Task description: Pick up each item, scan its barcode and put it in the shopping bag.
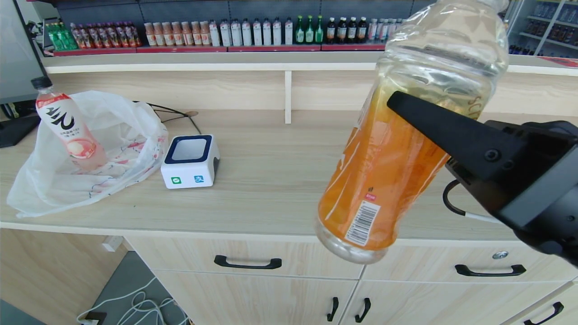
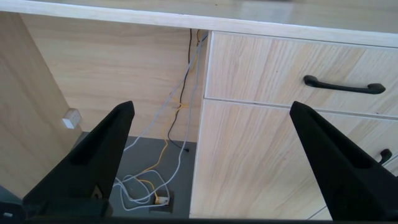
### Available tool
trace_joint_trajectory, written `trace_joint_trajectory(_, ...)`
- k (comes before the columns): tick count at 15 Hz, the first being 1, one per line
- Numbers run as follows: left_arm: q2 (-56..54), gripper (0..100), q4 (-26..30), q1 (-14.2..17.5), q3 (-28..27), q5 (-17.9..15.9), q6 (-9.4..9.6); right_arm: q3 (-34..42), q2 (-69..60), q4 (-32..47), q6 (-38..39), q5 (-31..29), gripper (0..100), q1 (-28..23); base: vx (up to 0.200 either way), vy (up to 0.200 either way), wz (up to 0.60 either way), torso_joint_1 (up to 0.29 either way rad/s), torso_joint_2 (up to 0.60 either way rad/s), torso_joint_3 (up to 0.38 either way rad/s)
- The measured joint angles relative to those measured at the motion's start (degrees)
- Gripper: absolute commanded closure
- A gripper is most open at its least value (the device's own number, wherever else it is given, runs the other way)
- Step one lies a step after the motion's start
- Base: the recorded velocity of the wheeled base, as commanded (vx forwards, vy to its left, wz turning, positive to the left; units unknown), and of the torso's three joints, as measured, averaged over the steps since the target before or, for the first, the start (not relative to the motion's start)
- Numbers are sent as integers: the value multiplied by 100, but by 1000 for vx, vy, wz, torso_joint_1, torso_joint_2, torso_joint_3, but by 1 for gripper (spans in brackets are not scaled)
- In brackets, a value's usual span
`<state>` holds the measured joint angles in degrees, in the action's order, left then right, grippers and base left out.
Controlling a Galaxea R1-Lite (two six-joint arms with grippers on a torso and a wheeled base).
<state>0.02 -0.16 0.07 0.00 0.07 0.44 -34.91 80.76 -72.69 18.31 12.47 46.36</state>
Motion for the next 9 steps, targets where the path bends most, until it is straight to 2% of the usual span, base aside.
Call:
trace_joint_trajectory(4, 0, 0, 0, 2, 0, 0, 0, -67, 157, 24, -674, -265, 100, -9, 0, 0, 0, 0, 0, 0)
trace_joint_trajectory(7, 0, 0, 0, -2, 0, 0, 0, -37, 221, 40, -1193, -1463, 100, -28, 0, 0, 0, 0, 0, 0)
trace_joint_trajectory(9, 0, 0, 2, -2, 0, -2, 0, -39, 286, 38, -1523, -1740, 100, -193, 0, 0, 0, 0, 0, 0)
